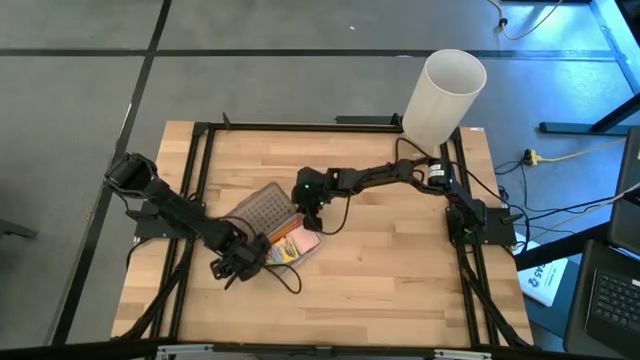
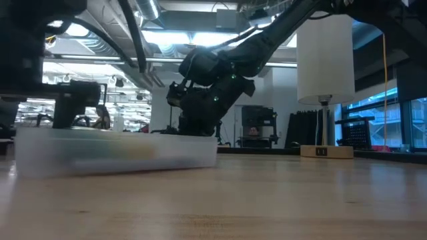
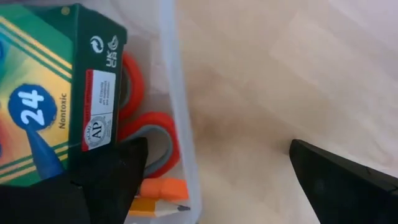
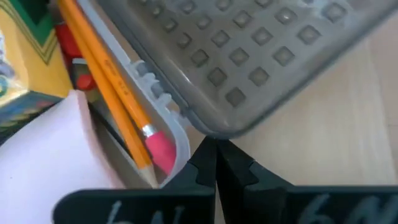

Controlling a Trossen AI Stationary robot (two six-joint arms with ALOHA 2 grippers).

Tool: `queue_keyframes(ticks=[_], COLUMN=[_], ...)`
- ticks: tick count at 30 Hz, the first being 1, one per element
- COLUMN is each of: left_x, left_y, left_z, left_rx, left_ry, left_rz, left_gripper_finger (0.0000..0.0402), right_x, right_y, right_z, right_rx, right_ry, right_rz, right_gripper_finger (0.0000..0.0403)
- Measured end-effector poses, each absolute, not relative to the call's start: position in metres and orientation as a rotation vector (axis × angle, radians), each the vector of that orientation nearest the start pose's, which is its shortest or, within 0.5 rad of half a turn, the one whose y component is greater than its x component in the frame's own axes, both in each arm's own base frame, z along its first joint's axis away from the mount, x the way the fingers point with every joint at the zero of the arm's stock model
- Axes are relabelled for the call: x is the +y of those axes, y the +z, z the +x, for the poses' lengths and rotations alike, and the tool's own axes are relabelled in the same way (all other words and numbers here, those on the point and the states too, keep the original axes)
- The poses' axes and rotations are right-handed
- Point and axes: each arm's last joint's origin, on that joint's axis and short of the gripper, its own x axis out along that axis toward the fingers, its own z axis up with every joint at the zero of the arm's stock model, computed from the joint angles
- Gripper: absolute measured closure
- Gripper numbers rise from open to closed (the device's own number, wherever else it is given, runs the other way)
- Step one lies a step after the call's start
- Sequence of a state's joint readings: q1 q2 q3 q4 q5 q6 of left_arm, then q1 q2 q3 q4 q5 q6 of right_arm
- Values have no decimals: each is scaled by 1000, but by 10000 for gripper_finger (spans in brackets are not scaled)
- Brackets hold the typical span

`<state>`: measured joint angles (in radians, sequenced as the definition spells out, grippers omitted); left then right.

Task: Pack school essentials
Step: Close the transparent supply box

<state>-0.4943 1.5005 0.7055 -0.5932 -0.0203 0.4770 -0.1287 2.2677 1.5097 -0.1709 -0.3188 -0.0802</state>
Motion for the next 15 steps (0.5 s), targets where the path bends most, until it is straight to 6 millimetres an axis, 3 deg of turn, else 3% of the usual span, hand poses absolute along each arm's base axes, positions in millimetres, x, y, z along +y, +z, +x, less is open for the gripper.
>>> queue_keyframes(ticks=[15], left_x=[-89], left_y=[137], left_z=[200], left_rx=[1418], left_ry=[-660], left_rz=[753], left_gripper_finger=[13], right_x=[-35], right_y=[101], right_z=[461], right_rx=[962], right_ry=[171], right_rz=[284], right_gripper_finger=[400])
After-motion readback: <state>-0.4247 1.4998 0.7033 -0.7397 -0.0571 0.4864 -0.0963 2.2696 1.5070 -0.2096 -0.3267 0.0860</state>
